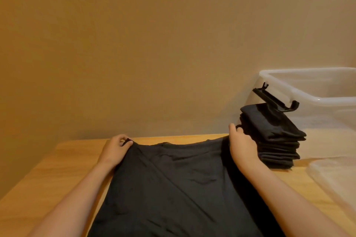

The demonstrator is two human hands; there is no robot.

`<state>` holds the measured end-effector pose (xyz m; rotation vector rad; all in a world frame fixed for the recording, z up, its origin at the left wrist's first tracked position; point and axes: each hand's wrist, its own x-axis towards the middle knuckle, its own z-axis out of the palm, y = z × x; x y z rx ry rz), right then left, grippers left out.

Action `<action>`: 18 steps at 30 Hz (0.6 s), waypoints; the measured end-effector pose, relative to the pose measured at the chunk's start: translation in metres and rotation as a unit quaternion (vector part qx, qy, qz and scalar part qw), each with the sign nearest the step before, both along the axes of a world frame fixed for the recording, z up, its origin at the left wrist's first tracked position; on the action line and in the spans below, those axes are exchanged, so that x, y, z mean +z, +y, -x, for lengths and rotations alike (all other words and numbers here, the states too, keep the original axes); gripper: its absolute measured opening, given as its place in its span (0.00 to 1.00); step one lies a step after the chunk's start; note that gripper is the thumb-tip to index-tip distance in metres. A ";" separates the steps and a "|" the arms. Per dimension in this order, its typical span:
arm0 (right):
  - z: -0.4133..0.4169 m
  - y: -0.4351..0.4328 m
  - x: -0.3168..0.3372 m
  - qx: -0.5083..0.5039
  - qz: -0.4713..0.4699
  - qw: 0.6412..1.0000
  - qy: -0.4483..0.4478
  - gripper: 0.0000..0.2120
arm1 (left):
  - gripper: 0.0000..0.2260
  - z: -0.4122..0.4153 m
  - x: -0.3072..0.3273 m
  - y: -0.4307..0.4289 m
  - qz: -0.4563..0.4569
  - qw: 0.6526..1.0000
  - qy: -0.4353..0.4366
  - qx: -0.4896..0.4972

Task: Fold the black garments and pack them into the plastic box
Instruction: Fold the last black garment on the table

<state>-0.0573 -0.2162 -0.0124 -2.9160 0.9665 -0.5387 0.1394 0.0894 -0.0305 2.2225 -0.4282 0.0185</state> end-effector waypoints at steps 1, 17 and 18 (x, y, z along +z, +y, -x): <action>-0.003 -0.006 -0.004 -0.009 0.002 1.000 -0.007 0.16 | 0.04 -0.003 -0.002 0.001 -0.004 1.000 -0.014 0.006; -0.038 -0.029 -0.020 -0.051 0.051 0.995 0.072 0.06 | 0.11 -0.018 -0.011 -0.011 -0.249 0.953 -0.150 0.082; -0.038 -0.029 -0.021 -0.051 0.059 0.995 0.069 0.06 | 0.10 -0.017 -0.011 -0.011 -0.245 0.954 -0.155 0.080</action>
